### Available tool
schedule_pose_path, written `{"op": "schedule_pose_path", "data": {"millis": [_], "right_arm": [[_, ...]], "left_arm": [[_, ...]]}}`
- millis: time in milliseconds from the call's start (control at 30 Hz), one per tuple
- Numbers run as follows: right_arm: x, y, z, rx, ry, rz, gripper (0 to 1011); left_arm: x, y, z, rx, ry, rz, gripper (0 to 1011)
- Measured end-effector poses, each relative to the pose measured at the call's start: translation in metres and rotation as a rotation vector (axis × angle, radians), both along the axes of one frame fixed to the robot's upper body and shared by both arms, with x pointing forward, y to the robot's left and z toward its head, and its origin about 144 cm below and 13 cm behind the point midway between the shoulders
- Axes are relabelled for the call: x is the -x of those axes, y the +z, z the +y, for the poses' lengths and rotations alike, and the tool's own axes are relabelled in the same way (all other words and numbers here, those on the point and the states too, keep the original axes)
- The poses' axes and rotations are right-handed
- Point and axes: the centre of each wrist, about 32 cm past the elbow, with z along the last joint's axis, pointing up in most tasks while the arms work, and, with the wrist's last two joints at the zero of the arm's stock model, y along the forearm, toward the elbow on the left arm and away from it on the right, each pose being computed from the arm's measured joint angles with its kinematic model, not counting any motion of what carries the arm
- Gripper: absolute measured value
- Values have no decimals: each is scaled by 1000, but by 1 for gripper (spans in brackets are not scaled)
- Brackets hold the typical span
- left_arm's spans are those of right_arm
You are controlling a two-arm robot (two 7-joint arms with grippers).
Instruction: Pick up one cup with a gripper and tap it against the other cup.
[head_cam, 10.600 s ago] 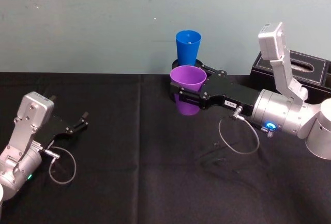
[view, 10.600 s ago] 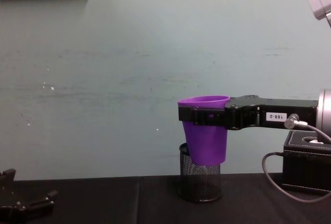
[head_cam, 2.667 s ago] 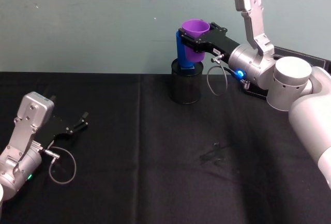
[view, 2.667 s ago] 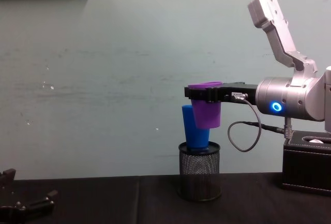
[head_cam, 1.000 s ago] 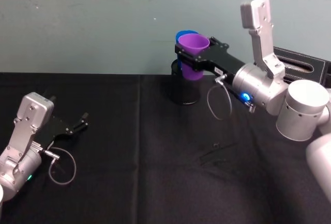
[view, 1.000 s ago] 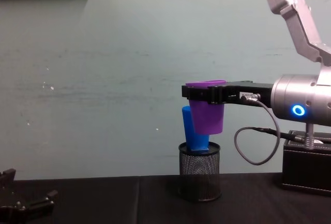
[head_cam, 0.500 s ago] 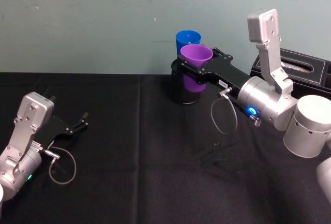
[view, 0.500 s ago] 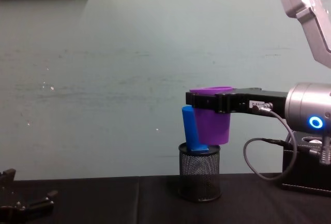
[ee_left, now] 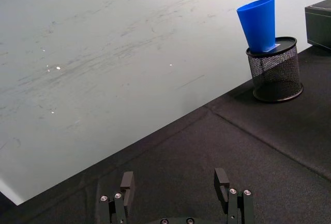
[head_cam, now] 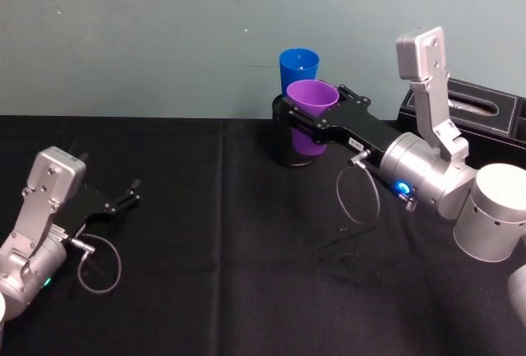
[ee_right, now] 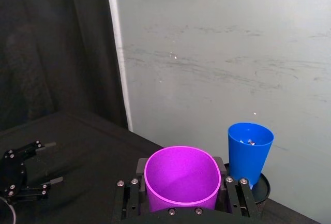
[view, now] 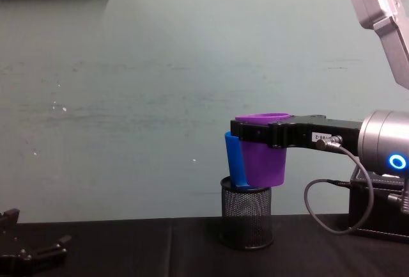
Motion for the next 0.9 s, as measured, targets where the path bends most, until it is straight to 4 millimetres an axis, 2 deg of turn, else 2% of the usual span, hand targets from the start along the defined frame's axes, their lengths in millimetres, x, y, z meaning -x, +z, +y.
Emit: {"op": "schedule_pose_path", "data": {"millis": [900], "right_arm": [[0, 1, 0, 1, -1, -1, 748]], "left_arm": [[0, 0, 0, 0, 0, 0, 1011]]}}
